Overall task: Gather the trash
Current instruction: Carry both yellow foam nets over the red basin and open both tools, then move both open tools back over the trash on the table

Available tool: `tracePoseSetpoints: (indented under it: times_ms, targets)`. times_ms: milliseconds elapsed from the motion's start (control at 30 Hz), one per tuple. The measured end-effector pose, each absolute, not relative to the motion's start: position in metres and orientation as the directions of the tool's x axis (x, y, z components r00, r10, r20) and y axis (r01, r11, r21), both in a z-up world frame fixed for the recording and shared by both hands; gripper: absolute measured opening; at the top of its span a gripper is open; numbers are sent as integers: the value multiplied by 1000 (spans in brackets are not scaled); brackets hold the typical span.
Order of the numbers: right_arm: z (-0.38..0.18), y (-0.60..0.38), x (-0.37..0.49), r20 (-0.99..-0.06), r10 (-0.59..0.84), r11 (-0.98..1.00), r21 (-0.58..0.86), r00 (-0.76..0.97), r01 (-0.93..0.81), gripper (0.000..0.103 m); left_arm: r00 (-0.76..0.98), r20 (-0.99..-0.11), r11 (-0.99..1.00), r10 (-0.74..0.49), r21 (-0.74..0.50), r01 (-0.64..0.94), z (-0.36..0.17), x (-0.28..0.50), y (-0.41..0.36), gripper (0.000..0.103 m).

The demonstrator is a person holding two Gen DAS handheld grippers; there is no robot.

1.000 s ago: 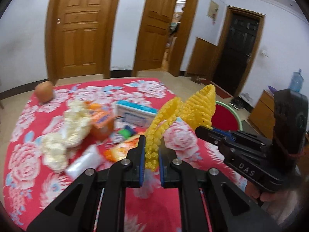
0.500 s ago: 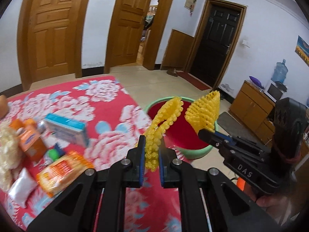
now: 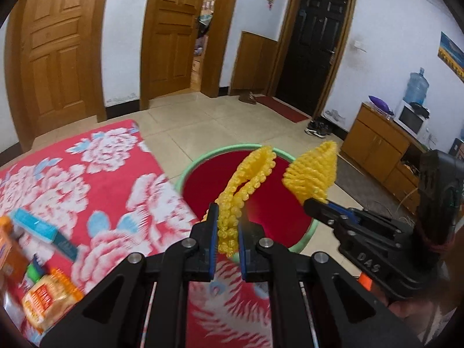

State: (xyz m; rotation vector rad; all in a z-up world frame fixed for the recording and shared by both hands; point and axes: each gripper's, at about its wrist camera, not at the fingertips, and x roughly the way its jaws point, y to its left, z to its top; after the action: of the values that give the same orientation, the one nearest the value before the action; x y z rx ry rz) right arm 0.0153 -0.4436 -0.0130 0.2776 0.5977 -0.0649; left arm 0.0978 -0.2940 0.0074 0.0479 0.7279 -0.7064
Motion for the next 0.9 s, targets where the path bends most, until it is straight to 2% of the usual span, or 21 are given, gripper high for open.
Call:
tracePoseSetpoints:
  times_ms: [233,333,367,400,433,467,500,900]
  targets:
    - [-27,-454,35,-574,-2,959,232,819,165,12,503,-649,765,-571,-200,612,-5,116,-318,10]
    - [-33,-457,38,-582,-2,956,236,813,172,17,524,-646,777,-555,-178,604,-8,124,-322,12]
    - [-34,-457,42,-586,-7,954,239,810,181,19,533,-645,783,-548,-170,599,-8,128,-323,16]
    - [-34,-458,45,-589,-8,953,241,808,185,23,539,-646,788,-541,-165,593,-9,131,-325,30]
    - [-36,-461,44,-590,-8,953,241,807,185,34,541,-645,791,-540,-168,588,-9,133,-325,45]
    - [-37,-461,46,-591,-13,953,237,806,190,43,542,-640,792,-545,-181,583,-9,137,-325,50]
    - [-37,-461,47,-591,-18,953,234,807,193,46,541,-637,793,-549,-192,578,-9,140,-324,52]
    - [-32,-461,40,-582,8,942,276,813,188,48,544,-643,805,-539,-204,557,-1,133,-305,53]
